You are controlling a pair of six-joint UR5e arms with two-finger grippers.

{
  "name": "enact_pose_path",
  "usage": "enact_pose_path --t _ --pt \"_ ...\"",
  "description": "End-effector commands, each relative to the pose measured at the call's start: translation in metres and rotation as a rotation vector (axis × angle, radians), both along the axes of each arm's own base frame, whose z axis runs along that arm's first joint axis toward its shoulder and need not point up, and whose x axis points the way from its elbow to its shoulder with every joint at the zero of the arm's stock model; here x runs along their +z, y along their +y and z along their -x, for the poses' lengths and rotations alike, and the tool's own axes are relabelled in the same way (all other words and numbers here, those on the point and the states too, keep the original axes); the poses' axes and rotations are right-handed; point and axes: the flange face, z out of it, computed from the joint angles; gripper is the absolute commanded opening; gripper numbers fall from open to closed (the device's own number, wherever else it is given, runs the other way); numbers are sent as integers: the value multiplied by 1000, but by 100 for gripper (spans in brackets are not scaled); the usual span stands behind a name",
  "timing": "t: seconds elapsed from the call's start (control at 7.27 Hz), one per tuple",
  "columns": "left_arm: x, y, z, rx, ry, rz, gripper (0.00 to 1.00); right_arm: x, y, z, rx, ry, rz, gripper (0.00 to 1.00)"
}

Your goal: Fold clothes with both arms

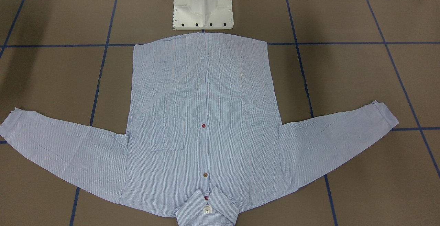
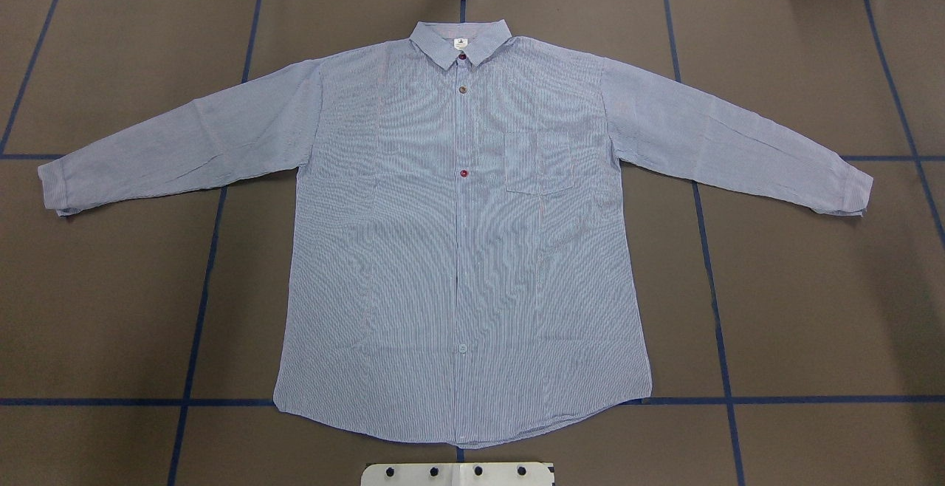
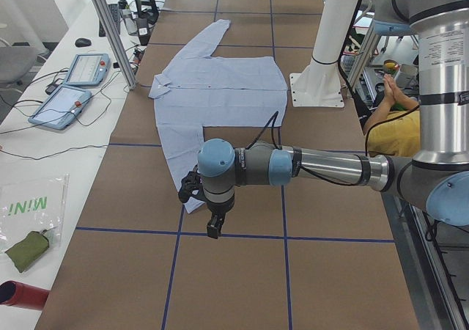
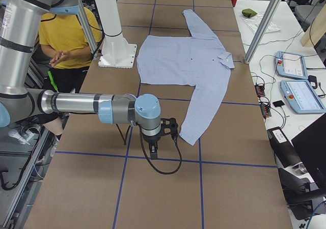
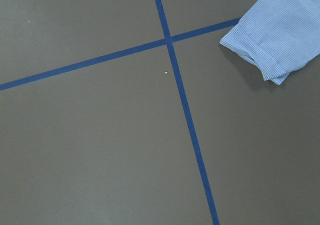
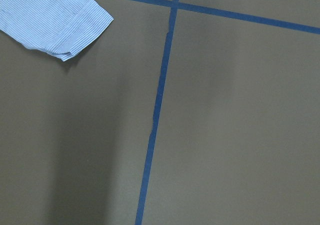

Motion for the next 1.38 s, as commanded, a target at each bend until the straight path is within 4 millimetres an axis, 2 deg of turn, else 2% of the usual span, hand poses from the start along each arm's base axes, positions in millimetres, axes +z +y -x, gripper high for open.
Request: enact_pose_path --t 0.0,0.14,0.41,0.55,0.69,0.83,0.96,1.24 --pt "-7 2 1 2 -2 -24 100 0 0 0 -2 0 -2 100" --pt "-9 2 2 5 -6 -35 100 -3 -1 0 -3 -3 -10 100" --pt "-36 0 1 6 -5 -113 100 -27 -13 0 -3 -5 -105 100" --pt "-58 -5 1 0 -3 -190 100 -45 -21 1 2 -9 -230 100" --pt "-95 -25 2 -16 -12 -335 100 -53 -29 0 5 2 -377 100" --pt "-117 -40 3 -21 -19 -521 100 -43 -42 0 22 -8 -403 100" --pt "-125 -45 3 -57 -10 -594 100 -36 -60 1 97 -43 -325 100" --pt "-109 -54 3 -95 14 -565 100 -34 -76 1 163 -62 -282 100"
